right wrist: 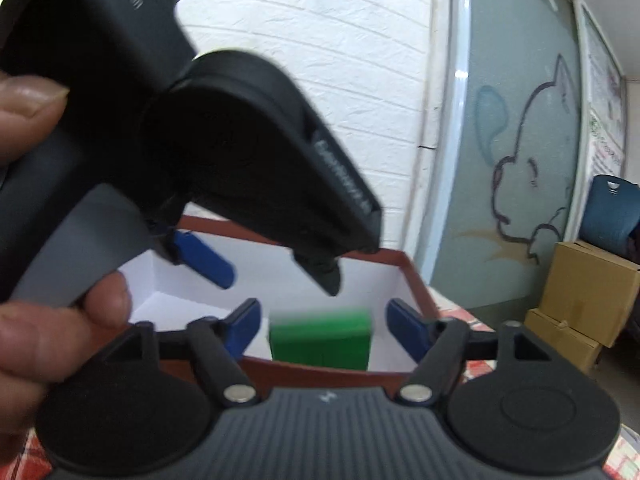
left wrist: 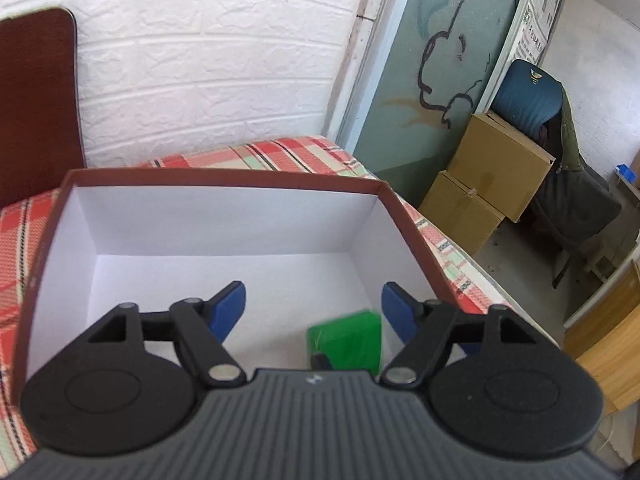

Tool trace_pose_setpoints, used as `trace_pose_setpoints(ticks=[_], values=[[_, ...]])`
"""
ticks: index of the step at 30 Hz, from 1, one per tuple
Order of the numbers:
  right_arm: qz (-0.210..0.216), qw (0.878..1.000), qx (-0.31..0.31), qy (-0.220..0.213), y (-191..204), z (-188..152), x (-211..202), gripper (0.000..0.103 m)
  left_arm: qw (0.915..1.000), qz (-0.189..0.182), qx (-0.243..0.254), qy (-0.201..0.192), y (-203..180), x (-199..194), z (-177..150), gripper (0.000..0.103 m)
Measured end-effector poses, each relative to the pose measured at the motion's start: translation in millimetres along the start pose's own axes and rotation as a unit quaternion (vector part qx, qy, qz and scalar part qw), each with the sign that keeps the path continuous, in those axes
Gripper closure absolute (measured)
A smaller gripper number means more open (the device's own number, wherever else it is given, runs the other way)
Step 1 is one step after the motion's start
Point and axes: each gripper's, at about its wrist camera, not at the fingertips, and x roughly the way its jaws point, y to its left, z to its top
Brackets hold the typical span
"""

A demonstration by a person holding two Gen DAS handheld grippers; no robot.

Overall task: Organize objects
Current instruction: 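Carry the green snack box with the left tool and drop it into the brown box, then move the left tool back over the table toward the tape rolls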

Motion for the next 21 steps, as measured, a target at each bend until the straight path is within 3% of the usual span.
trace_pose_setpoints(ticks=[4, 9, 12, 17, 21], values=[[0.011, 0.999, 0.035, -0.01, -7.9, -8.9, -19.5, 0.02, 0.9988, 0.043, 0.019, -0.012, 10.3, -28.4, -4.8, 0.023], [0.029, 0.997, 0.075, -0.021, -6.9, -27.9, -47.7, 0.02, 0.995, 0.096, 0.024, -0.014, 29.3, -63.1, -34.7, 0.023], [0.067, 0.995, 0.075, 0.016, 20.0, -38.9, -67.0, 0.02, 0.9911, 0.127, 0.035, -0.019, 40.4, -85.0, -58.8, 0.02], [0.135, 0.982, 0.084, 0.106, 39.2, -57.9, -44.0, 0.03, 0.9869, 0.16, 0.018, -0.005, 65.6, -105.8, -86.4, 0.019], [0.162, 0.973, 0.07, 0.149, 66.5, -62.3, -44.9, 0.031, 0.9781, 0.208, 0.007, 0.006, 95.2, -112.5, -105.3, 0.019]])
